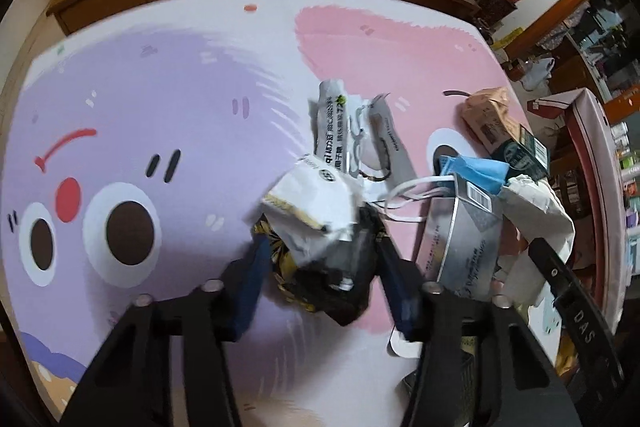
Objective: Collect trash
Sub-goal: 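Grasp the crumpled white-black wrapper with the left gripper while the right gripper grasps the white tissue, then carry the crumpled wrapper and tissue with both grippers over the black bin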
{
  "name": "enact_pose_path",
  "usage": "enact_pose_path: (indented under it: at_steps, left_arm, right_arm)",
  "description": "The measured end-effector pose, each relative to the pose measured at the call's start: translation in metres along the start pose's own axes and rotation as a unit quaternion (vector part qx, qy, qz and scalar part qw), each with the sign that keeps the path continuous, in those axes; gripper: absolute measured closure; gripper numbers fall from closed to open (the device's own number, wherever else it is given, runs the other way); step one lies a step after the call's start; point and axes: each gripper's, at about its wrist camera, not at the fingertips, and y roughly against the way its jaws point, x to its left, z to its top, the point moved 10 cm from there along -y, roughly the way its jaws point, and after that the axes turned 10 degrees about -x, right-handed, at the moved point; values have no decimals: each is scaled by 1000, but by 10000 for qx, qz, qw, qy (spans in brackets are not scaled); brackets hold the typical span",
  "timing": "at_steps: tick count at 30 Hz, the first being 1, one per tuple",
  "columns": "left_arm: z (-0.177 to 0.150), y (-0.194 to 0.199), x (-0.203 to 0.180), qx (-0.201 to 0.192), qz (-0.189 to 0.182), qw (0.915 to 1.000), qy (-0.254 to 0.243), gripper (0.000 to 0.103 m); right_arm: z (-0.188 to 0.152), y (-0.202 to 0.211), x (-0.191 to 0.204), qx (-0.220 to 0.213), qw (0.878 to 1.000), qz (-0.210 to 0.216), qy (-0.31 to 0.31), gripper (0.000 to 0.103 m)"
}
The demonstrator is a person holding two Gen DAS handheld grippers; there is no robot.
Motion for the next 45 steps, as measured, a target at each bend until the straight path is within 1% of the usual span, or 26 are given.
enact_pose_path:
  at_steps: [1, 2, 7, 10, 14, 17, 22, 26, 29, 31, 36, 39, 45]
  left_arm:
    - [1, 5, -2, -95, 37, 9999, -94, 60]
    - [0, 10, -4, -147, 29, 9998, -153, 64]
    - [-8, 31, -5, -191, -105, 9997, -94, 65]
    - [-14, 52, -7, -282, -218, 9993, -107, 65]
    - [-22, 82, -17, -395, -361, 9984, -173, 65]
    - [-32, 112, -20, -476, -473, 9975, -220, 65]
    - [-58, 168, -33, -656, -634, 9954, -301, 65]
    - [-85, 207, -45, -786, -641, 9941, -376, 65]
    - [-111, 239, -56, -931, -628, 9930, -363, 65]
    - [-133, 259, -64, -1043, -573, 9924, -328, 65]
    - [-188, 300, -87, -1298, -488, 9902, -153, 65]
    - [-219, 319, -99, -1451, -440, 9884, -39, 65]
    - [-282, 346, -123, -1493, -381, 9880, 120, 65]
  right_arm:
    - [1, 2, -2, -34, 10000, 0, -23, 80]
    - [2, 6, -3, -83, 9999, 19, -59, 80]
    - [8, 31, -5, -312, 9983, 355, -341, 81]
    - [13, 48, -4, -462, 9965, 561, -419, 81]
    - [16, 69, -5, -559, 9933, 839, -559, 81]
    - [13, 90, -4, -601, 9903, 1082, -638, 81]
    - [-2, 136, -8, -641, 9851, 1489, -578, 81]
    - [-18, 172, -16, -656, 9800, 1820, -460, 81]
    - [-34, 202, -26, -671, 9747, 2099, -365, 81]
    - [-47, 225, -37, -671, 9705, 2303, -235, 81]
    - [-80, 265, -67, -610, 9611, 2693, 40, 81]
    - [-100, 285, -88, -550, 9545, 2926, 161, 81]
    - [-143, 310, -122, -278, 9459, 3210, 375, 81]
